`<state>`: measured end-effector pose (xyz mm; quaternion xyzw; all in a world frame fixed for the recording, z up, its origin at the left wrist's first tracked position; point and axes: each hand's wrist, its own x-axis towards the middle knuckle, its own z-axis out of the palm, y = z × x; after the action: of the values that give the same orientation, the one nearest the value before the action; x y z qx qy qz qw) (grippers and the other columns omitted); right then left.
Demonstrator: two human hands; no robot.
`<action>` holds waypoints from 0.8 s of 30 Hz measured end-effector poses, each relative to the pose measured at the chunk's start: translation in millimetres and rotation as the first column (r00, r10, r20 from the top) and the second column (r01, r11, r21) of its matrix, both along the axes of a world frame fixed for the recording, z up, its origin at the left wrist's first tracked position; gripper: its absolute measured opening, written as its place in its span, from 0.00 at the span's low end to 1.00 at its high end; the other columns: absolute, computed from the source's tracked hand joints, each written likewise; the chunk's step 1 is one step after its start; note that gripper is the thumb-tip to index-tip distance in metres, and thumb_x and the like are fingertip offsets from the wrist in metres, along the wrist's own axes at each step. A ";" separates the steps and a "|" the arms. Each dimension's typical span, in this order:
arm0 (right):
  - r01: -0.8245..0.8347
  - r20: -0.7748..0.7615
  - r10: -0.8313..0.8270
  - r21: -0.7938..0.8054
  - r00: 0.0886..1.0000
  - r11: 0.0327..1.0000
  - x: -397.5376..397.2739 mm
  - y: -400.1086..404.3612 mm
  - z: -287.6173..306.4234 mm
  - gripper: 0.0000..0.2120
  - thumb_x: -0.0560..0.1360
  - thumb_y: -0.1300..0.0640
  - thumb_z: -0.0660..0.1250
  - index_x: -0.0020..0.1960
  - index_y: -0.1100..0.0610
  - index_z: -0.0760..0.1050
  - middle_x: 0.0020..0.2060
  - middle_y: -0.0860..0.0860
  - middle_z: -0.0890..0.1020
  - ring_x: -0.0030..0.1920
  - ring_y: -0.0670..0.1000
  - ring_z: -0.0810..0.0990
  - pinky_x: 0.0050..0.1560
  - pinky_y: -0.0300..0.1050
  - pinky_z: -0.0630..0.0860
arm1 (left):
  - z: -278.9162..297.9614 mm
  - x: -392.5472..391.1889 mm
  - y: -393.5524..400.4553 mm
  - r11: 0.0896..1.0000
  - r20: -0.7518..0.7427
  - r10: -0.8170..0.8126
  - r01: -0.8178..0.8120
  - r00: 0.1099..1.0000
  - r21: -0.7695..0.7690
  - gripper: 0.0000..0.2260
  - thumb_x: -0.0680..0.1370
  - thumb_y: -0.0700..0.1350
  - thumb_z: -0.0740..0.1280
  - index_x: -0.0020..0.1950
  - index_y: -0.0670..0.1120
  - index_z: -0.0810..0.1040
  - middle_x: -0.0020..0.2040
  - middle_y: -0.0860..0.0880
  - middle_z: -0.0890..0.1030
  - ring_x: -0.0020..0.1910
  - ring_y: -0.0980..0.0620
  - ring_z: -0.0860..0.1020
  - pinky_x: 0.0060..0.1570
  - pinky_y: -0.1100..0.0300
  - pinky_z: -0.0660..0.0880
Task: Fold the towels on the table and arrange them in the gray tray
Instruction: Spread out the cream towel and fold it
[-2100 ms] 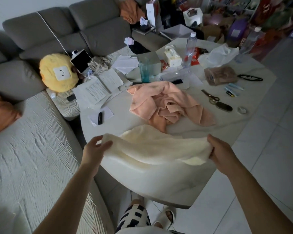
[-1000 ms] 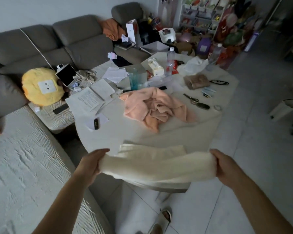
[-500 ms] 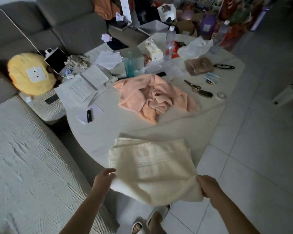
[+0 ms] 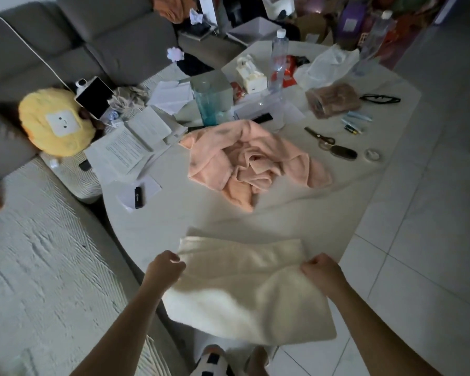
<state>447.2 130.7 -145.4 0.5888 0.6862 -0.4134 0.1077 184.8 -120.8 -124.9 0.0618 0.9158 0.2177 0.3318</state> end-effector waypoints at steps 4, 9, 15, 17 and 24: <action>0.094 0.062 -0.102 0.122 0.993 0.988 -9.2 -4.1 -24.5 0.23 0.75 0.46 0.66 0.62 0.59 0.69 0.59 0.62 0.72 0.51 0.64 0.78 0.45 0.49 0.72 | -36.9 -4.9 -8.7 0.993 -0.033 -0.032 0.028 0.999 -0.118 0.32 0.76 0.52 0.70 0.75 0.43 0.63 0.65 0.36 0.78 0.62 0.37 0.78 0.58 0.49 0.75; -0.024 0.048 0.015 0.198 0.999 0.980 -32.1 -2.3 -38.6 0.15 0.74 0.52 0.68 0.56 0.59 0.76 0.51 0.59 0.81 0.51 0.60 0.80 0.44 0.48 0.72 | -53.4 -21.9 11.9 0.996 -0.092 -0.015 0.008 0.996 -0.085 0.13 0.73 0.51 0.73 0.52 0.45 0.78 0.45 0.45 0.82 0.51 0.41 0.80 0.48 0.53 0.75; 0.105 -0.220 -0.030 0.338 0.975 0.935 -59.5 37.6 -11.9 0.03 0.73 0.62 0.66 0.45 0.61 0.77 0.40 0.59 0.81 0.42 0.61 0.79 0.41 0.52 0.74 | -34.6 -44.6 46.1 0.991 -0.280 0.010 0.028 0.960 0.132 0.07 0.75 0.50 0.72 0.42 0.48 0.78 0.35 0.54 0.79 0.36 0.52 0.76 0.33 0.60 0.67; 0.168 -0.267 -0.067 0.373 0.961 0.912 -68.3 56.3 -2.1 0.03 0.73 0.60 0.66 0.43 0.60 0.76 0.37 0.56 0.80 0.39 0.59 0.77 0.39 0.50 0.73 | -29.2 -60.9 61.4 0.986 -0.324 0.038 0.017 0.945 0.165 0.08 0.75 0.51 0.72 0.44 0.47 0.79 0.37 0.53 0.81 0.39 0.49 0.78 0.33 0.59 0.68; -0.121 0.064 0.108 0.259 0.992 0.958 -55.2 51.6 -13.7 0.12 0.72 0.57 0.66 0.33 0.54 0.65 0.36 0.55 0.75 0.41 0.59 0.76 0.38 0.46 0.68 | -37.2 -87.9 70.5 0.949 -0.087 -0.279 0.261 0.956 -0.179 0.16 0.75 0.49 0.73 0.59 0.43 0.79 0.52 0.44 0.81 0.46 0.47 0.78 0.44 0.59 0.70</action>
<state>392.0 182.4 -159.1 0.5670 0.7650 -0.2975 0.0696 96.9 -50.3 -162.1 0.1711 0.9306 0.0897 0.3108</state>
